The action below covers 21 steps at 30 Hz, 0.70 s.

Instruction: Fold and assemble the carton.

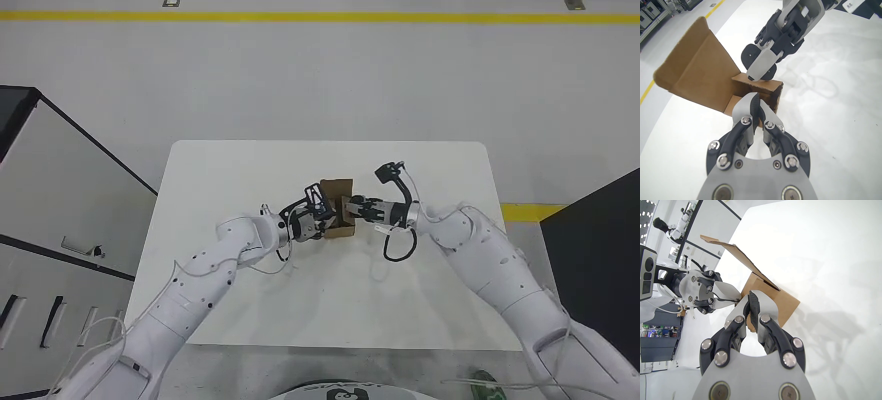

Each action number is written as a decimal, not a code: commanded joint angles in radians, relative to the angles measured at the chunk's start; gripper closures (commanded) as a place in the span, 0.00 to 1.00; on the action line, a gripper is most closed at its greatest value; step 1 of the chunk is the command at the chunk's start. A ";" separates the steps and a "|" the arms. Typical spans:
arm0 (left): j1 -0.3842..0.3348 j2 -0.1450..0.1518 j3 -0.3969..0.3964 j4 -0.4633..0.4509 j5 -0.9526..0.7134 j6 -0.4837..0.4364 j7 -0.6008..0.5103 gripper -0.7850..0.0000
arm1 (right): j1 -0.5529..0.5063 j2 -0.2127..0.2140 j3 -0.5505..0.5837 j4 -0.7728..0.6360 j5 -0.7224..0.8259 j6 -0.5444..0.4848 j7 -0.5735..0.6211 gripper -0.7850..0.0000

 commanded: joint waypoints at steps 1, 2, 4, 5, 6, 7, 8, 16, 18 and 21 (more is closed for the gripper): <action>-0.002 -0.001 0.001 0.004 0.001 0.001 0.001 1.00 | -0.004 0.001 0.004 -0.004 -0.003 0.001 -0.001 1.00; -0.002 -0.002 0.002 0.005 0.000 0.001 0.002 1.00 | -0.006 0.001 0.006 -0.007 -0.004 0.002 -0.001 1.00; -0.003 -0.002 0.001 0.005 0.000 0.000 0.002 1.00 | -0.009 0.001 0.009 -0.012 -0.007 0.002 -0.002 1.00; -0.003 -0.002 0.001 0.003 -0.001 0.000 0.003 1.00 | -0.011 0.001 0.011 -0.015 -0.007 0.001 -0.001 1.00; -0.002 -0.003 0.000 0.002 -0.001 0.000 0.003 1.00 | -0.013 0.001 0.012 -0.018 -0.007 0.001 -0.001 1.00; -0.001 -0.002 -0.001 0.000 -0.001 0.001 0.005 1.00 | -0.014 0.001 0.012 -0.021 -0.006 0.001 -0.001 1.00; 0.000 -0.002 -0.003 -0.004 -0.002 0.002 0.008 1.00 | -0.015 0.001 0.012 -0.024 -0.008 0.001 0.000 1.00; 0.017 0.003 -0.026 -0.034 0.003 -0.003 0.029 1.00 | -0.018 -0.001 0.021 -0.036 -0.013 0.006 0.003 1.00; 0.020 0.004 -0.030 -0.036 0.006 -0.003 0.028 1.00 | -0.017 -0.001 0.022 -0.033 -0.016 0.010 0.005 1.00; 0.022 0.004 -0.030 -0.036 0.008 -0.001 0.029 1.00 | -0.015 -0.004 0.020 -0.028 -0.023 0.022 0.003 1.00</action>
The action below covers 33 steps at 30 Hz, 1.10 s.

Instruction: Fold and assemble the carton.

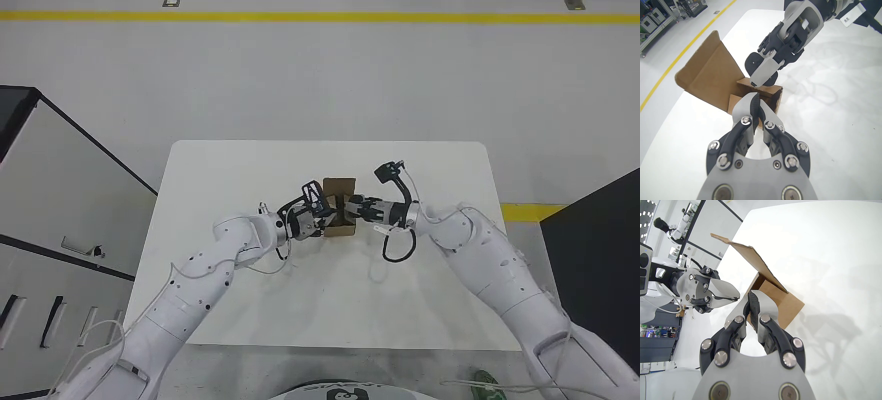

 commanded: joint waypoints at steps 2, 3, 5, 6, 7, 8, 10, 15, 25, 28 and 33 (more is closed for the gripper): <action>0.001 -0.001 0.002 0.001 0.000 0.002 0.002 1.00 | 0.002 -0.002 -0.003 0.003 -0.014 0.016 -0.006 1.00; 0.000 -0.002 0.003 0.001 0.000 0.003 0.002 1.00 | 0.001 -0.003 -0.004 0.003 -0.017 0.020 -0.008 1.00; -0.002 -0.004 0.007 0.003 0.001 0.004 0.003 1.00 | 0.001 -0.005 -0.007 0.004 -0.019 0.023 -0.009 1.00; -0.003 -0.004 0.009 0.006 0.001 0.005 0.004 1.00 | 0.002 -0.007 -0.008 0.006 -0.019 0.024 -0.007 1.00; -0.004 -0.005 0.011 0.009 0.002 0.005 0.005 1.00 | 0.003 -0.008 -0.010 0.009 -0.019 0.025 -0.006 1.00; -0.005 -0.006 0.012 0.012 0.002 0.004 0.005 1.00 | 0.004 -0.009 -0.013 0.011 -0.019 0.025 0.000 1.00; -0.009 -0.007 0.014 0.016 0.002 0.004 0.004 1.00 | 0.009 -0.012 -0.017 0.017 -0.020 0.029 0.005 1.00; -0.013 -0.010 0.016 0.030 0.004 0.005 0.000 1.00 | 0.014 -0.017 -0.022 0.024 -0.026 0.034 0.007 1.00; -0.022 -0.014 0.020 0.050 0.002 0.003 -0.007 1.00 | 0.009 -0.018 -0.008 0.015 -0.035 0.028 0.002 1.00; -0.020 -0.015 0.019 0.042 0.003 0.003 0.000 1.00 | 0.005 -0.017 -0.003 0.009 -0.037 0.029 0.005 1.00; -0.018 -0.015 0.018 0.045 0.008 0.000 -0.002 1.00 | 0.003 -0.018 -0.003 0.011 -0.044 0.038 0.014 1.00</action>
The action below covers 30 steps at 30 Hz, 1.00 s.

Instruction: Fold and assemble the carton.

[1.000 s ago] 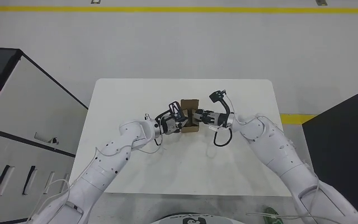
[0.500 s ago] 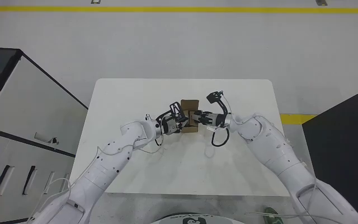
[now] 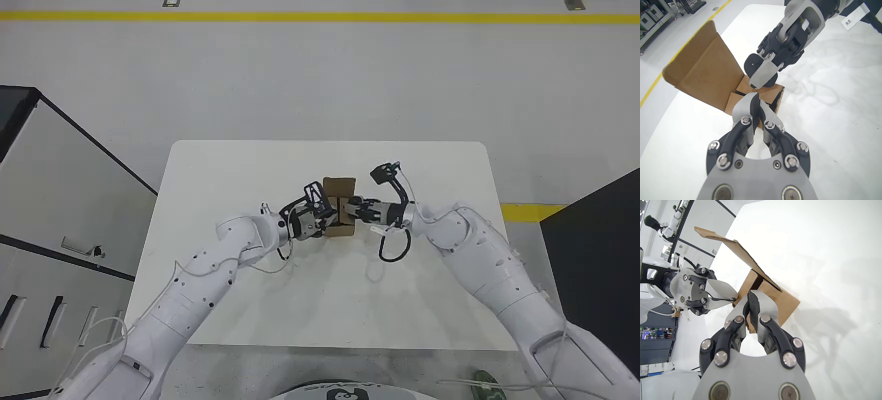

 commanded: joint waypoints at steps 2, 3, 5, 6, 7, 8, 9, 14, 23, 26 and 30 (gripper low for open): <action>-0.001 -0.001 0.001 0.003 0.002 -0.003 -0.005 1.00 | 0.002 -0.002 -0.002 0.004 0.000 0.002 0.004 1.00; -0.001 -0.001 0.001 0.003 0.002 -0.003 -0.007 1.00 | 0.002 -0.003 -0.002 0.005 0.000 0.001 0.004 1.00; -0.001 -0.001 0.001 0.002 0.003 -0.002 -0.009 1.00 | 0.003 -0.004 -0.001 0.007 0.002 0.000 0.006 1.00; -0.001 -0.001 0.000 0.002 0.002 -0.002 -0.009 1.00 | 0.003 -0.004 -0.001 0.007 0.001 -0.001 0.006 1.00; 0.000 -0.002 0.000 0.001 0.001 -0.001 -0.008 1.00 | 0.002 -0.004 0.001 0.007 0.002 -0.003 0.004 1.00; 0.001 -0.002 -0.001 -0.003 -0.001 0.000 -0.006 1.00 | 0.002 -0.004 0.003 0.006 0.003 -0.007 0.004 1.00; 0.002 -0.002 -0.002 -0.005 0.000 0.000 -0.002 1.00 | 0.000 -0.003 0.005 0.005 0.005 -0.011 0.001 1.00; 0.008 0.000 -0.008 -0.023 0.005 -0.003 0.005 1.00 | -0.010 0.000 0.020 -0.011 -0.001 -0.031 -0.005 1.00; 0.010 -0.001 -0.008 -0.012 0.011 -0.004 -0.002 1.00 | -0.013 -0.001 0.019 -0.013 -0.011 0.000 0.015 1.00; 0.008 -0.002 -0.008 -0.010 0.013 -0.005 -0.004 1.00 | -0.011 -0.003 0.020 -0.010 -0.010 0.002 0.015 1.00; 0.007 -0.002 -0.009 -0.011 0.011 -0.006 -0.002 1.00 | -0.010 -0.004 0.023 -0.007 -0.009 0.001 0.016 1.00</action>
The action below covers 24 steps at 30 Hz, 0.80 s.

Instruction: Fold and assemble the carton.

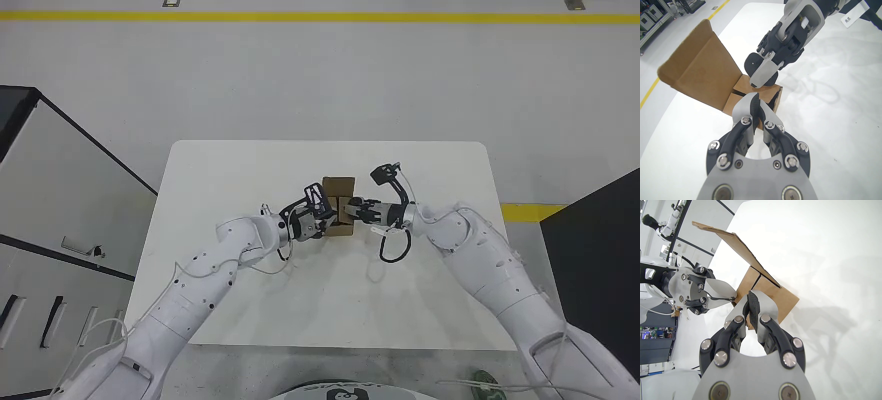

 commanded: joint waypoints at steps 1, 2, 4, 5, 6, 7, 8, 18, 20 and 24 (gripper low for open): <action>-0.001 0.000 -0.001 -0.002 0.000 0.000 0.004 1.00 | -0.001 0.000 0.003 -0.001 0.003 -0.003 -0.003 1.00; 0.000 0.000 -0.002 -0.003 0.000 0.000 0.006 1.00 | -0.002 0.000 0.006 -0.003 0.004 -0.006 -0.008 1.00; 0.000 0.000 -0.003 -0.006 0.001 0.000 0.013 1.00 | -0.007 0.002 0.013 -0.010 0.002 -0.015 -0.020 1.00; 0.001 0.000 -0.004 -0.007 0.002 -0.001 0.015 1.00 | -0.011 0.002 0.016 -0.014 0.001 -0.019 -0.024 1.00; 0.002 0.000 -0.005 -0.007 0.002 -0.001 0.016 1.00 | -0.014 0.003 0.018 -0.016 0.000 -0.021 -0.024 1.00; 0.002 0.000 -0.006 -0.007 0.003 -0.002 0.017 1.00 | -0.015 0.004 0.020 -0.018 -0.001 -0.022 -0.023 1.00; 0.002 0.000 -0.006 -0.006 0.004 -0.002 0.017 1.00 | -0.016 0.004 0.021 -0.020 -0.003 -0.019 -0.020 1.00; -0.002 -0.003 -0.002 0.010 0.005 -0.002 0.004 1.00 | -0.002 -0.005 0.007 0.005 0.001 0.009 0.001 1.00; -0.001 -0.003 -0.003 0.010 0.006 -0.001 0.002 1.00 | 0.000 -0.006 0.006 0.008 0.003 0.009 0.002 1.00; 0.000 -0.003 -0.008 0.004 0.003 0.003 0.006 1.00 | 0.002 -0.008 0.009 0.010 0.008 -0.008 -0.004 1.00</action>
